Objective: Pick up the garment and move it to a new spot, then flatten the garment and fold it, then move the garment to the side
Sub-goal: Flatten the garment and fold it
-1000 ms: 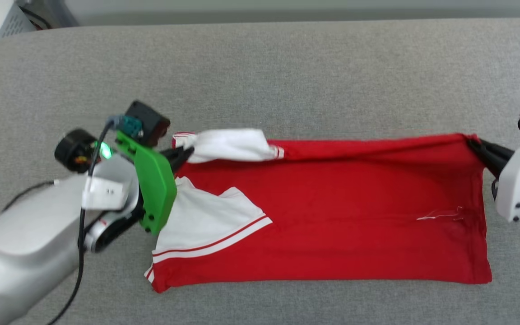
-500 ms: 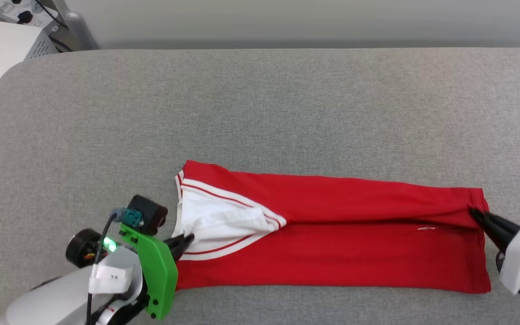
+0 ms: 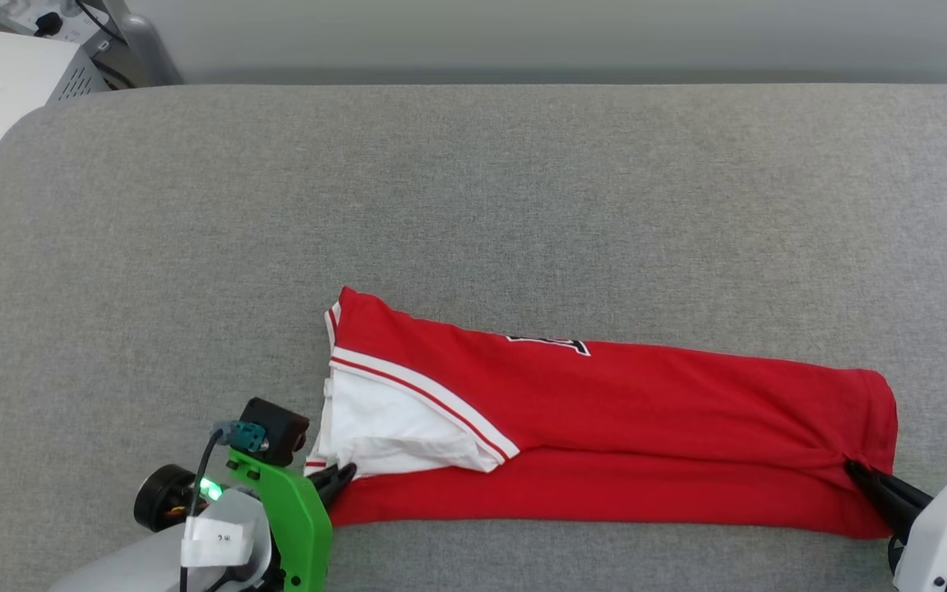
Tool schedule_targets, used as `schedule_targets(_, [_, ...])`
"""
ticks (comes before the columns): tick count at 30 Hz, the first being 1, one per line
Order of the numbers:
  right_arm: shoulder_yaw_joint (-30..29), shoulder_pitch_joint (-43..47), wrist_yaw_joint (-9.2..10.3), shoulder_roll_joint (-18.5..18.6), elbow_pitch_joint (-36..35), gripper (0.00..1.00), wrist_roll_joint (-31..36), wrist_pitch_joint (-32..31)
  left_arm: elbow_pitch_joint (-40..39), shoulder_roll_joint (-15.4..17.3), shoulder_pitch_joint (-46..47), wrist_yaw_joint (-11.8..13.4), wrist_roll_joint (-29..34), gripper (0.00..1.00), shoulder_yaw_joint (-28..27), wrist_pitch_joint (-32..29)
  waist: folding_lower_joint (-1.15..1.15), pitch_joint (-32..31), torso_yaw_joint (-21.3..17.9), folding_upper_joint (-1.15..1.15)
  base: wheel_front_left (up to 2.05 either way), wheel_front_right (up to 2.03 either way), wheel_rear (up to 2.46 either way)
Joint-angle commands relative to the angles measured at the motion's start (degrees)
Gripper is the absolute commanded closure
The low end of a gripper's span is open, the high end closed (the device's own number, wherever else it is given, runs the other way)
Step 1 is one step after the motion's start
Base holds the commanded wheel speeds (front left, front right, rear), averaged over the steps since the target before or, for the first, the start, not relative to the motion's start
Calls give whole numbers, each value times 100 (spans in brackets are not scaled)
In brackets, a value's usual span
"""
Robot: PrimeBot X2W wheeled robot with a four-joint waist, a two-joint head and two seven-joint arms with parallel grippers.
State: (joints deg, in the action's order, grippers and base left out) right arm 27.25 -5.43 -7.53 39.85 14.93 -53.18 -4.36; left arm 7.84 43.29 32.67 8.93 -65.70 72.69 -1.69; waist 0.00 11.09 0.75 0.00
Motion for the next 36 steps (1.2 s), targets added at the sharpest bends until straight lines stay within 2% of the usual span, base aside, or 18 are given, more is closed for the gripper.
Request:
schedule_targets(1, [-68,92,4,-48,-26,55,57,-30,66,-27,-129,80,24,0,-46,126,0,-36,-8,0,0,0,0])
schedule_targets(2, [-134,107,4,-76,-53,0,73,-42,94,-43,-167,129,19,0,-93,244,0,-62,-18,0,0,0,0])
schedule_targets(9, [-625,220,4,-25,-667,0,-130,-163,123,-79,-383,478,185,0,-369,1143,0,-245,-38,0,0,0,0])
schedule_targets(16, [-1279,213,4,263,-1051,0,-443,-578,104,-177,-628,1056,602,0,-917,1644,0,-329,15,0,0,0,0])
schedule_targets(19, [-1504,238,4,378,-941,0,-757,-1037,-11,-295,-768,1319,1085,0,-1480,1664,0,-318,65,0,0,0,0])
schedule_targets(23, [-1623,176,4,442,-638,0,-1189,-1735,-184,-516,-1175,1517,1784,0,-2282,1666,0,-254,126,0,0,0,0])
schedule_targets(28, [-1617,-3,4,315,-207,0,-1446,-2231,-372,-928,-1664,1534,2543,0,-3277,1667,0,-127,224,0,0,0,0])
schedule_targets(36, [-1340,-285,4,-108,283,0,-1505,-2417,-526,-1696,-2319,1247,3664,0,-4618,1668,0,41,397,0,0,0,0])
